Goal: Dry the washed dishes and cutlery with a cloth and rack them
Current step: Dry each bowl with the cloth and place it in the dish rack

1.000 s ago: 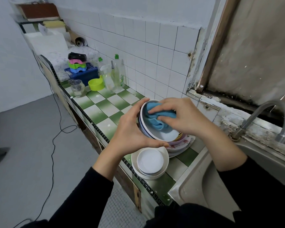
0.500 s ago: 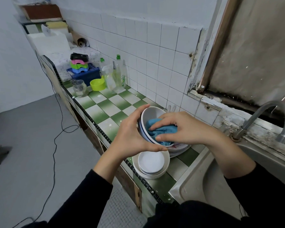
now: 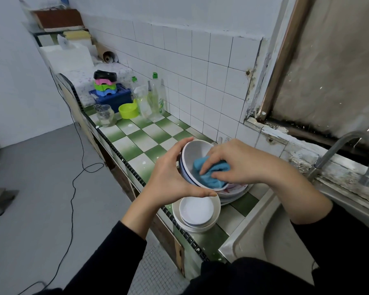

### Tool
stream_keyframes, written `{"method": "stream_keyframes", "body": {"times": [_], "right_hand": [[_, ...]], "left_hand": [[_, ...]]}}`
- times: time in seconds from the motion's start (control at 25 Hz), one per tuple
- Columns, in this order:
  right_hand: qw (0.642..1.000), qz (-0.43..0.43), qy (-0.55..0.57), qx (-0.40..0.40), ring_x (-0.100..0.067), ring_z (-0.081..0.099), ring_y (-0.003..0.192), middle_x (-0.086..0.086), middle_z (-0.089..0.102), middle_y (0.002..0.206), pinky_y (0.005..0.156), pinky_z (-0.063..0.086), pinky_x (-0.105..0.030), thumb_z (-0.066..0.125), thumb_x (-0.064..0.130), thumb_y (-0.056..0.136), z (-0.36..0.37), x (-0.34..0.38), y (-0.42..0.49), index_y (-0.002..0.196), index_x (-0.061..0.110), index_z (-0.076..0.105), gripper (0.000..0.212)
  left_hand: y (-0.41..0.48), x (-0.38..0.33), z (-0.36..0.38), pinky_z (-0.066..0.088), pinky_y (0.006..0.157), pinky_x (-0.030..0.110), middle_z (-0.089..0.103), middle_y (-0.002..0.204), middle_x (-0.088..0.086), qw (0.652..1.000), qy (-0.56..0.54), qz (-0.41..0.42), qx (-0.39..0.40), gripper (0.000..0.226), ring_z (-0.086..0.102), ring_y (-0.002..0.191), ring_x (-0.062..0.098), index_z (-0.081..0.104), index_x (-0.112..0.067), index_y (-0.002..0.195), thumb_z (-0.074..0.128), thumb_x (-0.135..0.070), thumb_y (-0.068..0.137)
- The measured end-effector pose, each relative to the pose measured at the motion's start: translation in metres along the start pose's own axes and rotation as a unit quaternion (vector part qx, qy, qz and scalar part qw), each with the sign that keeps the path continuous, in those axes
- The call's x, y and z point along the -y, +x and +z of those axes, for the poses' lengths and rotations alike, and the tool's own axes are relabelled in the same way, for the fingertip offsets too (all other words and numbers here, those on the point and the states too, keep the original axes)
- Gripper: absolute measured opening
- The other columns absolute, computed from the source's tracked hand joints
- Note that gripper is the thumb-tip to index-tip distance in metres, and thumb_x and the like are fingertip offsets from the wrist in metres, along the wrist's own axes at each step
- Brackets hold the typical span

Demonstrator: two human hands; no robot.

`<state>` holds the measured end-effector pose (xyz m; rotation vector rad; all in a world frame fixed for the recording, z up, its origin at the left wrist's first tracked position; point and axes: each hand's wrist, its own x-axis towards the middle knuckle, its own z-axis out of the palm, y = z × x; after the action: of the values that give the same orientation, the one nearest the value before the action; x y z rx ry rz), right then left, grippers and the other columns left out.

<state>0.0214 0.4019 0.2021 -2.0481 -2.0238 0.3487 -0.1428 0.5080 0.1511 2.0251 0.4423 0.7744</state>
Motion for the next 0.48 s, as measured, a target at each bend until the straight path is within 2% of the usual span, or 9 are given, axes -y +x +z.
{"method": "stream_keyframes", "body": {"times": [0.04, 0.08, 0.16, 0.2, 0.24, 0.36, 0.48], "right_hand": [[0.998, 0.018, -0.063, -0.021, -0.018, 0.058, 0.103, 0.004, 0.062, 0.108, 0.090, 0.044, -0.029, 0.066, 0.016, 0.087, 0.001, 0.000, 0.003, 0.111, 0.031, 0.073, 0.029], [0.994, 0.023, -0.079, -0.074, -0.020, 0.057, 0.104, -0.001, 0.061, 0.112, 0.090, 0.042, -0.028, 0.064, 0.014, 0.088, 0.004, 0.001, 0.007, 0.115, 0.027, 0.071, 0.030], [0.985, -0.015, 0.010, -0.174, -0.018, 0.059, 0.102, -0.004, 0.063, 0.114, 0.090, 0.039, -0.020, 0.066, 0.012, 0.087, 0.018, 0.006, 0.011, 0.114, 0.020, 0.072, 0.029], [0.979, -0.045, 0.067, -0.187, -0.015, 0.059, 0.102, -0.002, 0.065, 0.114, 0.091, 0.039, -0.017, 0.067, 0.011, 0.085, 0.025, 0.007, 0.011, 0.113, 0.019, 0.073, 0.029], [0.977, -0.067, 0.115, -0.168, -0.010, 0.059, 0.103, 0.001, 0.065, 0.113, 0.093, 0.040, -0.016, 0.065, 0.012, 0.085, 0.029, 0.006, 0.010, 0.111, 0.019, 0.073, 0.029], [0.980, -0.081, 0.177, -0.029, -0.001, 0.057, 0.102, 0.011, 0.063, 0.106, 0.094, 0.042, -0.020, 0.053, 0.012, 0.083, 0.021, 0.006, 0.005, 0.107, 0.019, 0.072, 0.031], [0.968, -0.101, 0.208, 0.094, -0.003, 0.056, 0.102, 0.014, 0.060, 0.103, 0.094, 0.041, -0.022, 0.055, 0.017, 0.080, -0.006, 0.003, -0.001, 0.104, 0.023, 0.068, 0.028]], "left_hand": [[-0.002, -0.001, 0.003, 0.053, 0.090, 0.029, 0.063, 0.115, -0.021, 1.000, -0.005, 0.000, -0.001, 0.109, 0.060, 0.106, 0.001, 0.049, -0.030, 0.132, 0.092, -0.046, 0.033], [-0.002, -0.001, 0.006, 0.053, 0.090, 0.030, 0.062, 0.116, -0.022, 1.000, -0.010, 0.001, -0.002, 0.108, 0.061, 0.106, 0.001, 0.049, -0.028, 0.132, 0.094, -0.043, 0.035], [-0.001, -0.001, 0.007, 0.054, 0.090, 0.030, 0.063, 0.117, -0.021, 1.000, -0.020, 0.009, -0.004, 0.107, 0.062, 0.107, 0.003, 0.049, -0.025, 0.132, 0.096, -0.037, 0.037], [0.000, 0.000, 0.004, 0.054, 0.089, 0.028, 0.063, 0.116, -0.020, 1.000, -0.026, 0.008, -0.003, 0.107, 0.063, 0.106, 0.003, 0.050, -0.024, 0.132, 0.096, -0.036, 0.036], [0.001, 0.001, 0.000, 0.053, 0.088, 0.025, 0.064, 0.114, -0.019, 0.999, -0.033, 0.003, -0.001, 0.108, 0.063, 0.104, 0.002, 0.050, -0.024, 0.132, 0.095, -0.036, 0.034], [0.000, 0.004, -0.007, 0.051, 0.085, 0.018, 0.066, 0.110, -0.015, 0.998, -0.053, -0.013, 0.007, 0.109, 0.063, 0.103, 0.005, 0.052, -0.025, 0.130, 0.093, -0.040, 0.030], [0.002, 0.004, -0.006, 0.049, 0.084, 0.015, 0.065, 0.111, -0.014, 0.997, -0.073, -0.027, 0.027, 0.108, 0.062, 0.103, 0.004, 0.053, -0.026, 0.129, 0.091, -0.039, 0.028]]}}
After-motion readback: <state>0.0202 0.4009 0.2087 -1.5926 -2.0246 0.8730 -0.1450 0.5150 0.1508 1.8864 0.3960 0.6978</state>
